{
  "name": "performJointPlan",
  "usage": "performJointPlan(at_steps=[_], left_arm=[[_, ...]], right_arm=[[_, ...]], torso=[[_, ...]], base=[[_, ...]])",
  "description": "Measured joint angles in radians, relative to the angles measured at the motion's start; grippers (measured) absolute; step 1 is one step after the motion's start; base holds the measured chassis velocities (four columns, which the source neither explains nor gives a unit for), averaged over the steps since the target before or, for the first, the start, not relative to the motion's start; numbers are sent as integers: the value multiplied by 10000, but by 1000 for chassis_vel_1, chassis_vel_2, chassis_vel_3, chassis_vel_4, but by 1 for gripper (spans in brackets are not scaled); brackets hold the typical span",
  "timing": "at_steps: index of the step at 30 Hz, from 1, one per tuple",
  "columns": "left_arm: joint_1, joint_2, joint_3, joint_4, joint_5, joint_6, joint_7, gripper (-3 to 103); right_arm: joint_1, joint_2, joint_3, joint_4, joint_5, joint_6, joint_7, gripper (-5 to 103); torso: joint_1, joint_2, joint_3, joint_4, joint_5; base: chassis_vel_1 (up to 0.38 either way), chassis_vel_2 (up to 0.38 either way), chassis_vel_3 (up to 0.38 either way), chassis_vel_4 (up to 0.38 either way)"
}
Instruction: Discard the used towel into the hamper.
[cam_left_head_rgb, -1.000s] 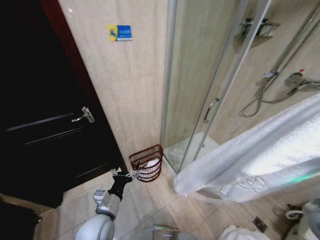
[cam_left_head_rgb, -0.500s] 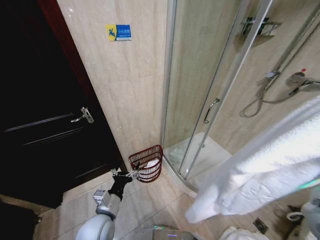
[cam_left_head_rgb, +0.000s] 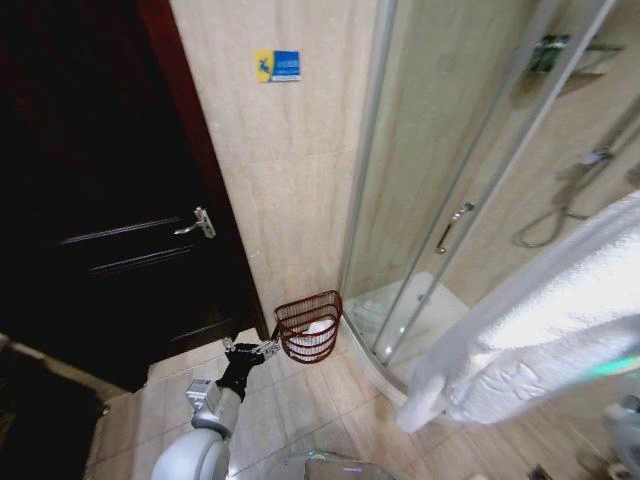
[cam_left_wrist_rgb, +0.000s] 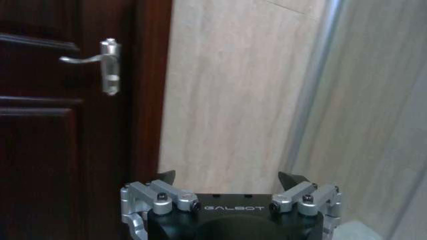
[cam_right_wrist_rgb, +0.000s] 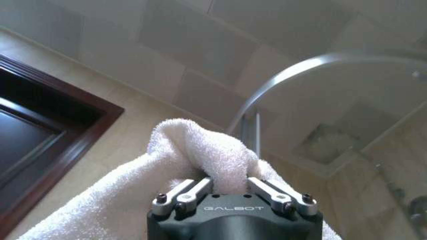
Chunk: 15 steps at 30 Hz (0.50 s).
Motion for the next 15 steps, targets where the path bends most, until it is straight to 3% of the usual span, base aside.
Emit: performJointPlan(at_steps=[15], left_arm=[[0,0,-1,0,0,0,0,100]], right_arm=[[31,-133,-150,-171,11,5,-135,8]], torso=[[0,2,0,1,-2]], base=[[118,120,114,118]])
